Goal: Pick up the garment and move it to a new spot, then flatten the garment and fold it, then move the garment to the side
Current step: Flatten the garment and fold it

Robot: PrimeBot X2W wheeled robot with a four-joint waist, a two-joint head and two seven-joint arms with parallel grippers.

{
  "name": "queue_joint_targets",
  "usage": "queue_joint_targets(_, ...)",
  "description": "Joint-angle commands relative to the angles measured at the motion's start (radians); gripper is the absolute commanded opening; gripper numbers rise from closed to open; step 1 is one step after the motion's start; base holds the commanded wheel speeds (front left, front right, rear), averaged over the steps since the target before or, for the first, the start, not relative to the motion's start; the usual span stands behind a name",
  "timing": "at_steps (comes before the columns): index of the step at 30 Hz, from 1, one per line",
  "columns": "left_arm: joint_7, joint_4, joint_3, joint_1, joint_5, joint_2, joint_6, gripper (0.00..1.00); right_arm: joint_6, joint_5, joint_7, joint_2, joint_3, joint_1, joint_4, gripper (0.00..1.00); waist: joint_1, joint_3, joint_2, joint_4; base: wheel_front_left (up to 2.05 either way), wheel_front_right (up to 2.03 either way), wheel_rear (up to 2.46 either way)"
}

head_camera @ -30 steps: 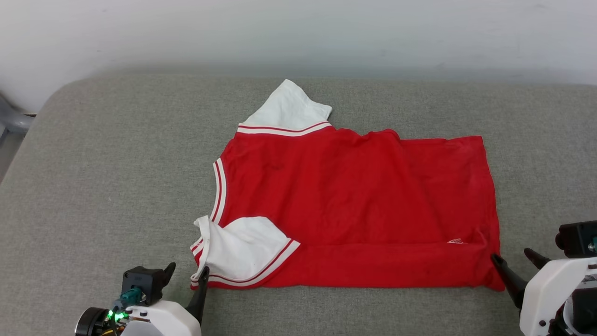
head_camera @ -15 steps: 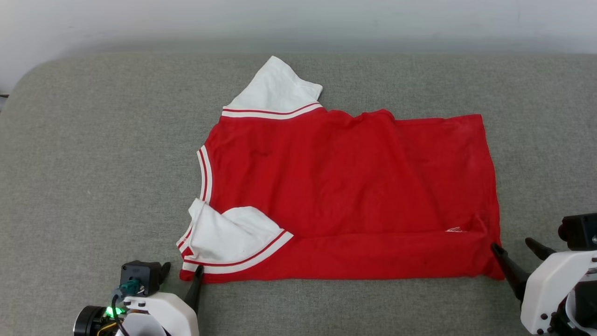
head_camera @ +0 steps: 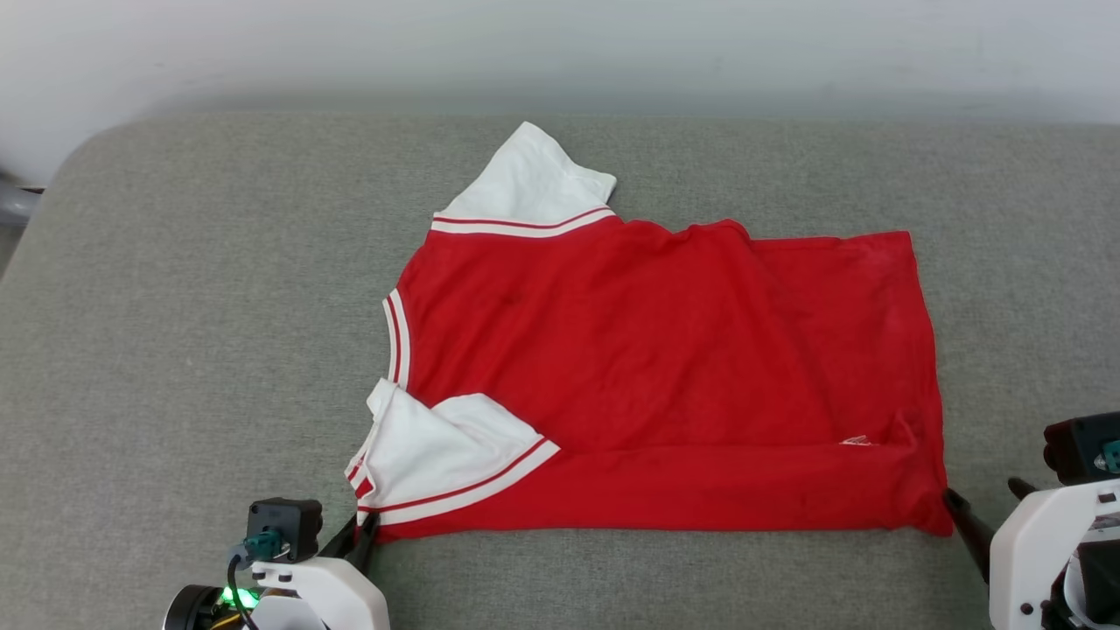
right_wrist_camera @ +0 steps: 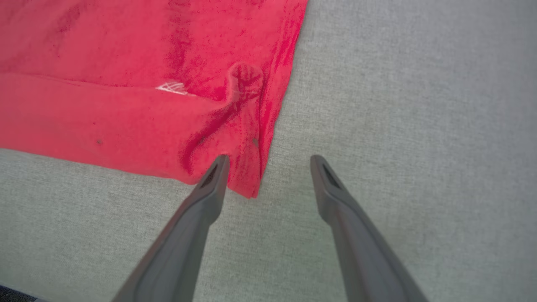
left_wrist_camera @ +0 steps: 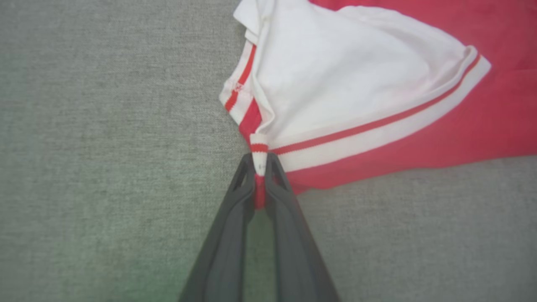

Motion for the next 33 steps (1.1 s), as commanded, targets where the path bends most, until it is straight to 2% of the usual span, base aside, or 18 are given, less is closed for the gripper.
queue_joint_targets(1, -0.007, -0.002, -0.002, 0.018, 0.008, 0.008, 0.005, 0.0, -0.001, 0.006, 0.0, -0.004, 0.001, 0.0, 0.02, 1.0, 0.0, -0.01, -0.0001, 0.01, 0.0, 0.0, 0.0)
queue_joint_targets(12, -0.058, -0.115, -0.003, 0.018, 0.028, 0.017, 0.014, 0.0, -0.001, -0.005, 0.022, 0.02, 0.006, -0.071, 0.17, 1.0, 0.0, -0.002, -0.0001, 0.053, 0.0, 0.0, 0.0)
queue_joint_targets(21, -0.07, -0.153, -0.016, -0.001, 0.039, 0.019, 0.011, 0.0, -0.001, -0.046, 0.058, 0.044, 0.005, -0.086, 0.275, 1.0, 0.0, 0.026, -0.0001, 0.071, 0.0, 0.0, 0.0)
queue_joint_targets(22, -0.07, -0.153, -0.017, -0.002, 0.04, 0.019, 0.011, 0.0, -0.001, -0.047, 0.062, 0.05, 0.001, -0.085, 0.288, 0.98, 0.0, 0.027, -0.0001, 0.072, 0.0, 0.0, 0.0)
queue_joint_targets(23, -0.069, -0.153, -0.018, -0.003, 0.041, 0.021, 0.011, 0.0, -0.001, -0.048, 0.065, 0.056, -0.005, -0.085, 0.299, 0.44, 0.0, 0.028, -0.0001, 0.073, 0.0, 0.0, 0.0)
queue_joint_targets(24, -0.069, -0.153, -0.018, -0.004, 0.04, 0.023, 0.01, 0.0, -0.001, -0.052, 0.066, 0.062, -0.012, -0.085, 0.308, 0.05, 0.0, 0.028, -0.0001, 0.073, 0.0, 0.0, 0.0)
queue_joint_targets(25, -0.067, -0.15, -0.018, -0.004, 0.04, 0.025, 0.009, 0.0, -0.001, -0.058, 0.065, 0.066, -0.017, -0.085, 0.316, 0.0, 0.0, 0.027, -0.0001, 0.073, 0.0, 0.0, 0.0)
queue_joint_targets(33, -0.056, -0.125, -0.027, 0.03, 0.028, 0.039, 0.003, 0.0, -0.002, -0.051, 0.039, 0.062, -0.042, -0.085, 0.339, 0.0, 0.0, -0.029, -0.0001, 0.065, 0.0, 0.0, 0.0)
